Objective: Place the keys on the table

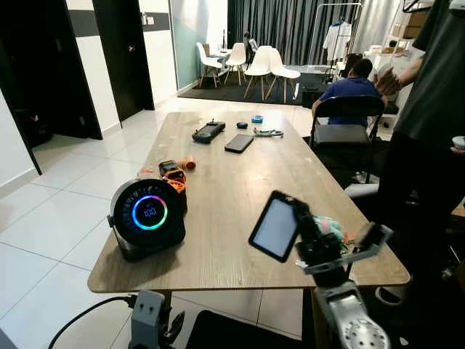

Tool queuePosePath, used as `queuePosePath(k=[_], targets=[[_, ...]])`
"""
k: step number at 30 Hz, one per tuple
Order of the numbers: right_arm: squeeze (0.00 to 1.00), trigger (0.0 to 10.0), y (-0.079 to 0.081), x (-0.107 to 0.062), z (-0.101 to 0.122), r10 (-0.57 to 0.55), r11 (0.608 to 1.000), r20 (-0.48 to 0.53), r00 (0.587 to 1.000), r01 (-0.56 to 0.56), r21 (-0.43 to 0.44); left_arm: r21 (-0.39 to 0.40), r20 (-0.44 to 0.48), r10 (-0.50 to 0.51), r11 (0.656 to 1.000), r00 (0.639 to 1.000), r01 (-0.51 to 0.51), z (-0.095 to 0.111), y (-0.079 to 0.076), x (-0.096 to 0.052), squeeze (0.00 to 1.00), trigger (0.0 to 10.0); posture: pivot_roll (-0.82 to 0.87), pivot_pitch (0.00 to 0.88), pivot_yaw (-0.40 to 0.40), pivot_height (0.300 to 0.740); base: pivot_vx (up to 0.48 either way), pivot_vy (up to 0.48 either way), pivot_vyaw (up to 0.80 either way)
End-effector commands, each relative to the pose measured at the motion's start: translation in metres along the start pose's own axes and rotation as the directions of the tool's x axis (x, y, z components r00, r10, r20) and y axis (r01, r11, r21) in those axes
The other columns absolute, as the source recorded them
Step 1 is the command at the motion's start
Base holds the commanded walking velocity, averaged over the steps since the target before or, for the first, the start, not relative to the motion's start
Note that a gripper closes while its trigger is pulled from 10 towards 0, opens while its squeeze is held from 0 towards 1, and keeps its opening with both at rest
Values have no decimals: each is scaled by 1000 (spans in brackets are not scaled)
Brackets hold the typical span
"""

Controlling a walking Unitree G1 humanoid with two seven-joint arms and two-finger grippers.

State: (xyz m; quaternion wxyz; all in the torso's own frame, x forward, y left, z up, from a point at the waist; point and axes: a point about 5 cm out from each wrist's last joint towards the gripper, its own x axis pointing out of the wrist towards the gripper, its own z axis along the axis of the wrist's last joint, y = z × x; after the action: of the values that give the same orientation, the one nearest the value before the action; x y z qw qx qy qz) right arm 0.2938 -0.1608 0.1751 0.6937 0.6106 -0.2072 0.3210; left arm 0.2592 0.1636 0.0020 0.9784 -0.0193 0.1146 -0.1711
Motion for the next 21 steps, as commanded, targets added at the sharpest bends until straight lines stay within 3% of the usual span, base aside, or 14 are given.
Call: queuePosePath(k=[1,4,6,7,8,9,10,11,12,13,15,18,19,21], targets=[[0,10000,4,-4,7,24,999,37,999,-26,40,-4,-14,-13,1000,1000,13,-3,-4,-1,0,10000,25,73,28,740,0,0,0],[0,10000,2,-6,8,8,1000,24,1000,-8,15,-2,-16,-15,1000,1000,15,-3,-4,-1,0,10000,25,73,29,740,0,0,0],[0,10000,-18,-5,9,-184,954,-7,983,177,-243,3,-20,-20,1000,1000,20,-3,-4,-1,0,10000,22,72,32,740,0,0,0],[0,10000,-18,-5,9,-184,954,-7,983,177,-243,3,-20,-20,1000,1000,20,-3,-4,-1,0,10000,22,72,32,740,0,0,0],[0,10000,-25,-4,11,-251,912,-2,968,235,-335,5,-21,-23,1000,1000,23,-3,-4,0,0,10000,21,72,33,740,0,0,0],[0,10000,-25,-4,11,-251,912,-2,968,235,-335,5,-21,-23,1000,1000,23,-3,-4,0,0,10000,21,72,33,740,0,0,0],[0,10000,-35,-1,17,-334,825,29,942,307,-474,15,-19,-31,999,999,31,-2,-5,0,0,10000,19,72,34,740,0,0,0],[0,10000,-38,1,23,-358,788,63,931,338,-515,19,-14,-32,999,999,32,-1,-5,1,0,10000,19,72,34,740,0,0,0],[0,10000,-38,1,23,-358,788,63,931,338,-515,19,-14,-32,999,999,32,-1,-5,1,0,10000,19,72,34,740,0,0,0],[0,10000,-41,6,33,-384,732,111,917,375,-569,30,-6,-38,999,999,38,1,-6,2,0,10000,22,72,31,740,0,0,0],[0,10000,-41,6,33,-384,732,111,917,375,-569,30,-6,-38,999,999,38,1,-6,2,0,10000,22,72,31,740,0,0,0],[0,10000,-42,19,49,-404,621,148,903,389,-681,56,7,-61,997,998,60,5,-8,5,0,10000,22,76,27,740,0,0,0],[0,10000,-42,19,49,-404,621,148,903,389,-681,56,7,-61,997,998,60,5,-8,5,0,10000,22,76,27,740,0,0,0],[0,10000,-40,29,56,-401,559,148,904,370,-742,71,16,-77,995,997,76,8,-9,6,0,10000,21,77,26,740,0,0,0]])
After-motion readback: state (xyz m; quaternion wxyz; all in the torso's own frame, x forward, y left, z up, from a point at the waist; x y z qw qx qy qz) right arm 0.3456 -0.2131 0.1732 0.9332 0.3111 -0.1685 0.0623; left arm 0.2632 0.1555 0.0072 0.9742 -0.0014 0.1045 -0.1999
